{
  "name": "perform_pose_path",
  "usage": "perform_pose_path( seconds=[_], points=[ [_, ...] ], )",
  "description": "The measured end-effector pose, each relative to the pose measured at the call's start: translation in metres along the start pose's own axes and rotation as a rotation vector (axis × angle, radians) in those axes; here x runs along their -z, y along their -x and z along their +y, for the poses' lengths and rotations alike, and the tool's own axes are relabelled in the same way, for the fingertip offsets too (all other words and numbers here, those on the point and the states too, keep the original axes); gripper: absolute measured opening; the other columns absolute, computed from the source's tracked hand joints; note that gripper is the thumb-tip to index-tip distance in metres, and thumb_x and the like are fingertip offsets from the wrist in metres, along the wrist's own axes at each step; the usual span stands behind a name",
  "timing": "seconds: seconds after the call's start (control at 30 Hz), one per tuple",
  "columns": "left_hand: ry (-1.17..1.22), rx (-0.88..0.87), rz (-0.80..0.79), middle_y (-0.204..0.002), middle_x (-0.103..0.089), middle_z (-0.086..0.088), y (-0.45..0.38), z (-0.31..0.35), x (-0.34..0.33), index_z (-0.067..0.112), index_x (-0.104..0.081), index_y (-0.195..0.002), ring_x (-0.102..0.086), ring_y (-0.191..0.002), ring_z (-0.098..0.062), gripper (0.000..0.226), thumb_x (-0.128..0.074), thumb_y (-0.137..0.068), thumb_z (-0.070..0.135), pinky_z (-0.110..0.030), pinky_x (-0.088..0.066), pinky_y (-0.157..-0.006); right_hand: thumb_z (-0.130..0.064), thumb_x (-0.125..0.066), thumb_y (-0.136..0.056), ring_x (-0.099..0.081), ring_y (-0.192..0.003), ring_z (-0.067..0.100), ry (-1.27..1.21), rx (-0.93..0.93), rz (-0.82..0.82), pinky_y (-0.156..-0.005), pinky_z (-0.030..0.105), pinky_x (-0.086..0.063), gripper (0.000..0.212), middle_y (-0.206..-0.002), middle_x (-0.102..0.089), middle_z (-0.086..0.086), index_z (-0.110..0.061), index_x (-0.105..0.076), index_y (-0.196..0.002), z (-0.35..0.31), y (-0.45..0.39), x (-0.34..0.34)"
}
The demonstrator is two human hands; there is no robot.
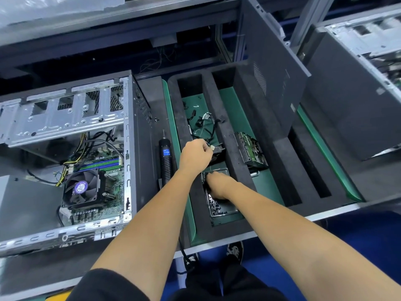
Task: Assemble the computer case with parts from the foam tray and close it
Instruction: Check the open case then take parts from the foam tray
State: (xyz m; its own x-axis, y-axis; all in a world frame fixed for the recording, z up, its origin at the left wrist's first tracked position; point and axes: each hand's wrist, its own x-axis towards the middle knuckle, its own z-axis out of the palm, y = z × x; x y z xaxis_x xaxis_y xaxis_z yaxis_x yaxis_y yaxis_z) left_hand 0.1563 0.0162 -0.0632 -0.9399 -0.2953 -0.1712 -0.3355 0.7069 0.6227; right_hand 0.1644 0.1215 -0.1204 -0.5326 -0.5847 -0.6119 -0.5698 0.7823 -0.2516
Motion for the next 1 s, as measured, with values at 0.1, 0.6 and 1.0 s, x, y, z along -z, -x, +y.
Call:
perform_pose_path(
  seconds=[0.1,0.6,1.0],
  points=[
    [0.01,-0.006,-0.002,-0.066,-0.057,0.001,0.001,0.001,-0.001,0.008,-0.059,-0.072,-0.052,-0.063,-0.02,0.019,-0.055,-0.087,0.019,-0.027,-0.041,-0.056,-0.005,-0.058,-0.091,-0.062,-0.103,0.036,-0.01,-0.011,-0.007,-0.074,0.036,-0.045,0.02,-0.114,-0.063,0.02,0.001,-0.056,-0.11,0.001,0.003,0.0],
    [0.306,0.224,0.002,-0.065,-0.056,-0.009,-0.004,0.018,0.006,0.002,-0.058,-0.066,-0.045,-0.06,-0.023,0.019,-0.054,-0.08,0.014,-0.026,-0.039,-0.056,0.014,-0.071,-0.071,-0.059,-0.078,0.023,-0.933,-0.091,0.394,-0.079,0.041,-0.053,0.033,-0.077,-0.063,0.01,-0.015,-0.057,-0.064,0.02,0.042,0.091],
    [0.863,0.472,-0.111,-0.074,-0.064,-0.017,-0.012,0.073,0.084,-0.005,-0.063,-0.076,-0.066,-0.054,-0.022,0.006,-0.065,-0.073,-0.01,-0.024,-0.054,-0.048,-0.01,-0.087,-0.071,-0.053,-0.06,0.001,-0.716,0.018,0.74,-0.051,0.012,-0.036,0.045,-0.069,-0.062,0.003,-0.018,-0.042,-0.065,0.013,0.063,0.155]
  ],
)
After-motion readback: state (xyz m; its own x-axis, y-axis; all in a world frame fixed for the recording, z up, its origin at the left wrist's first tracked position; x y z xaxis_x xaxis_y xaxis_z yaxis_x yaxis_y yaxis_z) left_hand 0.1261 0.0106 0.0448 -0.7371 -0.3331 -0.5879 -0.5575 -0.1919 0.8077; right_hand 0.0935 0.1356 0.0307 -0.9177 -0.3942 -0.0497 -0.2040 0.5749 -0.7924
